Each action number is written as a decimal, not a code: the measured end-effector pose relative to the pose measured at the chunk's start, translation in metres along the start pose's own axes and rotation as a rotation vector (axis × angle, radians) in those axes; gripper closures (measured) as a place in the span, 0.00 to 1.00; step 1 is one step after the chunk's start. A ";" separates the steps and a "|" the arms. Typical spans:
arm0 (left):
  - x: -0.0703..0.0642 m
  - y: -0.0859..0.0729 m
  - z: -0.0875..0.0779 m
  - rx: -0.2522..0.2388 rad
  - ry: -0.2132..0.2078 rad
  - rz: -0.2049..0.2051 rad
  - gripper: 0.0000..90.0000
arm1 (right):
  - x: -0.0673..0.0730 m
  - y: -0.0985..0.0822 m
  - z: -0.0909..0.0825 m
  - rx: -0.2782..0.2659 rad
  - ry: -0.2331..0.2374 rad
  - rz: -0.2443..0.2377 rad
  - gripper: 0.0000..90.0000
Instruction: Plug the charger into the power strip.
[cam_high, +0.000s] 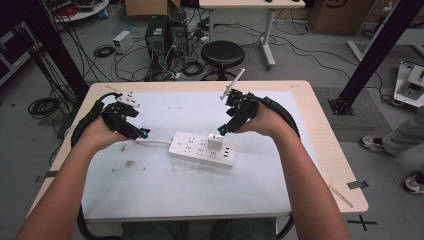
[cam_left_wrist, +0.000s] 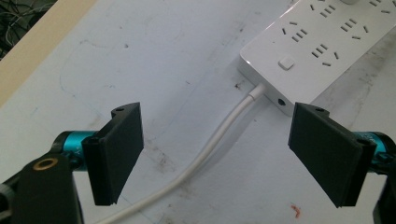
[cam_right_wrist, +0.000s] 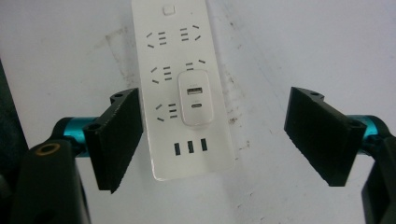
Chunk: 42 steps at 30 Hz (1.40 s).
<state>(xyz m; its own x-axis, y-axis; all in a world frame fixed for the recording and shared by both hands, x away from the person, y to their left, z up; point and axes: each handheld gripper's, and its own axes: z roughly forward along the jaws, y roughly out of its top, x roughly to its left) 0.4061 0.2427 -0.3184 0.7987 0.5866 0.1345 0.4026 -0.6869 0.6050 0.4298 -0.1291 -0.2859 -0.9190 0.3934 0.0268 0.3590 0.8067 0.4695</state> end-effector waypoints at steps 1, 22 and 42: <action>0.000 0.002 -0.005 0.002 0.004 0.003 0.20 | 0.000 0.000 0.000 0.000 0.000 0.000 0.22; -0.001 0.012 -0.010 0.013 0.003 0.025 0.20 | -0.016 -0.044 -0.026 -0.138 -0.062 0.111 0.22; -0.001 0.014 -0.004 0.025 -0.015 0.036 0.20 | -0.021 -0.047 -0.023 -0.129 -0.063 0.129 0.22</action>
<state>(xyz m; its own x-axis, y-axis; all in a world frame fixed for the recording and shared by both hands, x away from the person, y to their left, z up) 0.4092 0.2346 -0.3074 0.8193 0.5548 0.1445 0.3841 -0.7183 0.5801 0.4285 -0.1849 -0.2881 -0.8533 0.5198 0.0405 0.4454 0.6864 0.5748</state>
